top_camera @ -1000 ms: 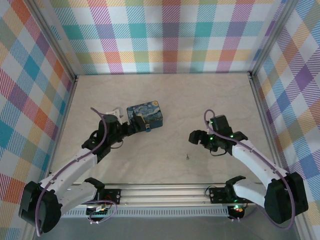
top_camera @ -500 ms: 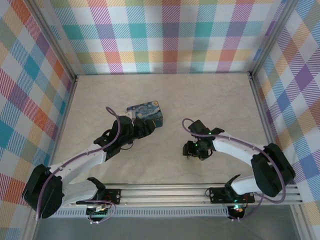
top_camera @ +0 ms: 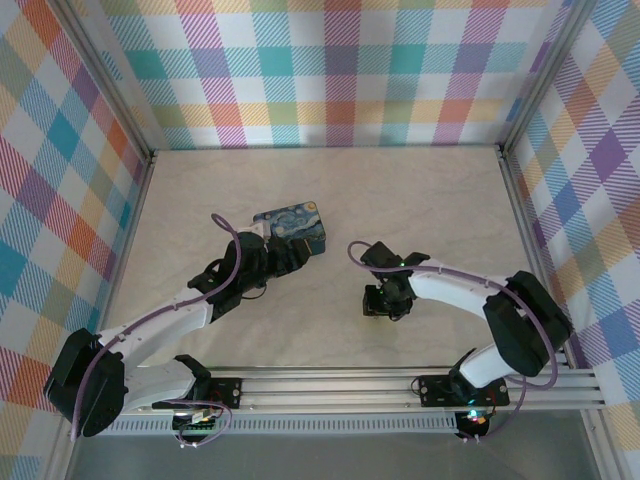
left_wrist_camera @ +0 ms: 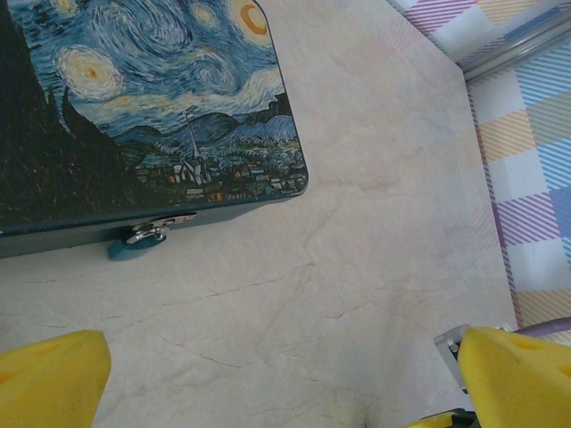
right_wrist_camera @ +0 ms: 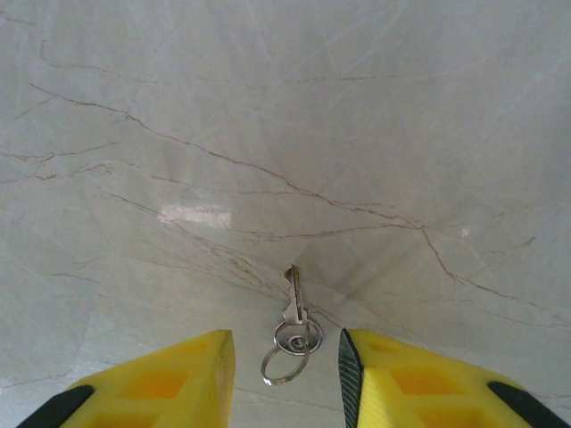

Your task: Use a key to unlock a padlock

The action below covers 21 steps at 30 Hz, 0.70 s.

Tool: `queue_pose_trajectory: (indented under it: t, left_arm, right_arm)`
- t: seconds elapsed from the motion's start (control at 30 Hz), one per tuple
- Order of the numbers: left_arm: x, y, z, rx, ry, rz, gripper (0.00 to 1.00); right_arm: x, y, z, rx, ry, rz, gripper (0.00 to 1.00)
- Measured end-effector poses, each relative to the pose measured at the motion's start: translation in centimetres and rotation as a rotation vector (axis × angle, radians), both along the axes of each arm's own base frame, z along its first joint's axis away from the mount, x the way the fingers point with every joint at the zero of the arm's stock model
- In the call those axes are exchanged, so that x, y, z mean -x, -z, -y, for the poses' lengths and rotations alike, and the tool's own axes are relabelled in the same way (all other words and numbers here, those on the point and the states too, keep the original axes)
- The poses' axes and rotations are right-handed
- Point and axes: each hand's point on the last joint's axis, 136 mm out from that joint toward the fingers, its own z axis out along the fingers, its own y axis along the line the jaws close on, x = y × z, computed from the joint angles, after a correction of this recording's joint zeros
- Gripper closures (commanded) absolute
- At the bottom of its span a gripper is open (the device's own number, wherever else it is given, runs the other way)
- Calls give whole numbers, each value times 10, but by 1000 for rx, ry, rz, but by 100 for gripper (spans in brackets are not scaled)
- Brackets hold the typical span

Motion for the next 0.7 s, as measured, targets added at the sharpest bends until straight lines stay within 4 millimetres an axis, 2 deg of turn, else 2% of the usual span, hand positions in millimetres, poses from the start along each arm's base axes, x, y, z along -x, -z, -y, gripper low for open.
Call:
queue_pose_trajectory:
  t: [0.7]
  left_arm:
    - [-1,0,-1,-5,-6,1,0]
  right_arm:
    - [7,10,5,66,-14,-22,76]
